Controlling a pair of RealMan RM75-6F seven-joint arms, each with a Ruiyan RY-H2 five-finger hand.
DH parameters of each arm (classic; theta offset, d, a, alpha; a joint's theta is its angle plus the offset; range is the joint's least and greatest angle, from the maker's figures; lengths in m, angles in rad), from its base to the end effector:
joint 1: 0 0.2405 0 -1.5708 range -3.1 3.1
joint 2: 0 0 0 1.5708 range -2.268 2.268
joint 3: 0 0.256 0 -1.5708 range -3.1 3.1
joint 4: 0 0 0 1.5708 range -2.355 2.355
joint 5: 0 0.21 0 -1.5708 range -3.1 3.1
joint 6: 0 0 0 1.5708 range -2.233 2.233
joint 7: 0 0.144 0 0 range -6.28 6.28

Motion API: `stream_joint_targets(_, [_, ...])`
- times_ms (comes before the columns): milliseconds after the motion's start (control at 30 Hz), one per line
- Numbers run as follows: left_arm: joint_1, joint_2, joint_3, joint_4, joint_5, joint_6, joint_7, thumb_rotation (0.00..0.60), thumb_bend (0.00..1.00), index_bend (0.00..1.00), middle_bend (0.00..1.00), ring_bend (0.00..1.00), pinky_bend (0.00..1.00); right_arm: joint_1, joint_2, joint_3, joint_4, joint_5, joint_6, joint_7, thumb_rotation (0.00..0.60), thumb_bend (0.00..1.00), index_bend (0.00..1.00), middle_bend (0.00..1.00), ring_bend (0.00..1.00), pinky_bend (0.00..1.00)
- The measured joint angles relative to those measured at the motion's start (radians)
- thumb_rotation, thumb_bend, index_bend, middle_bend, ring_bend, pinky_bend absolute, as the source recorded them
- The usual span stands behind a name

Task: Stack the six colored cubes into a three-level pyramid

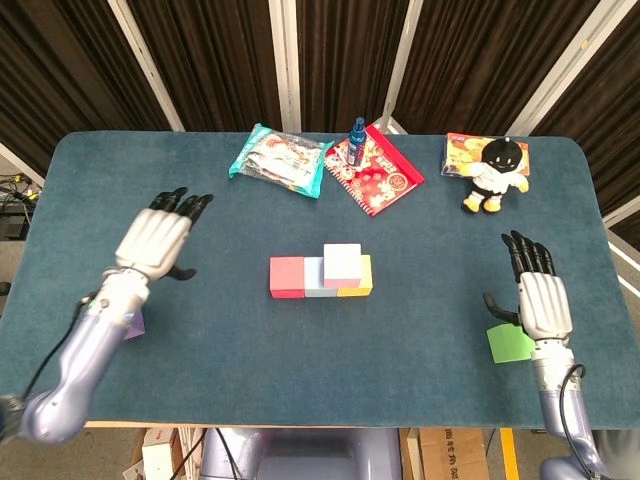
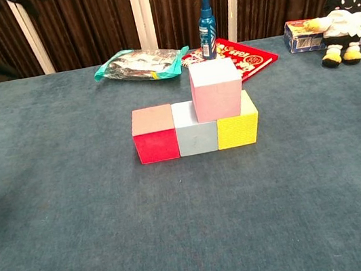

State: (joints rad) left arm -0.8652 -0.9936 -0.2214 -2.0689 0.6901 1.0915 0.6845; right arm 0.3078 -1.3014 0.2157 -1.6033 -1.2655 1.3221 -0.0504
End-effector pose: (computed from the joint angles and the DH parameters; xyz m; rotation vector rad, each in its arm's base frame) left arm -0.0993 0.3371 0.1333 -1.7637 -0.7914 -0.7569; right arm -0.2649 -0.2760 0.1129 1.2930 -1.0246 1.0733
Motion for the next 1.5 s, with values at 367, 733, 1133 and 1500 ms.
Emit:
stream_joint_targets(367, [0.322, 0.174, 0.238, 0.073, 0.466, -0.015, -0.346, 0.6, 0.04, 0.0, 0.12, 0.04, 0.1, 0.0, -0.012, -0.009, 0.0, -0.009, 0.005, -0.022, 0.6, 0.33, 0.0, 0.0, 0.0, 0.0])
stream_joint_targets(733, [0.454, 0.105, 0.315, 0.203, 0.536, 0.012, -0.437, 0.6, 0.04, 0.0, 0.16, 0.04, 0.1, -0.001, -0.011, -0.018, -0.013, -0.02, 0.003, -0.028, 0.6, 0.33, 0.0, 0.0, 0.0, 0.0])
stream_joint_targets(1133, [0.465, 0.047, 0.29, 0.238, 0.451, -0.003, -0.384, 0.6, 0.11, 0.0, 0.19, 0.04, 0.1, -0.004, -0.007, -0.022, -0.024, -0.025, 0.001, -0.02, 0.6, 0.33, 0.0, 0.0, 0.0, 0.0])
stream_joint_targets(1500, [0.407, -0.028, 0.25, 0.281, 0.3, -0.09, -0.306, 0.6, 0.11, 0.0, 0.21, 0.04, 0.1, -0.005, -0.005, -0.02, -0.025, -0.021, -0.001, -0.012, 0.6, 0.33, 0.0, 0.0, 0.0, 0.0])
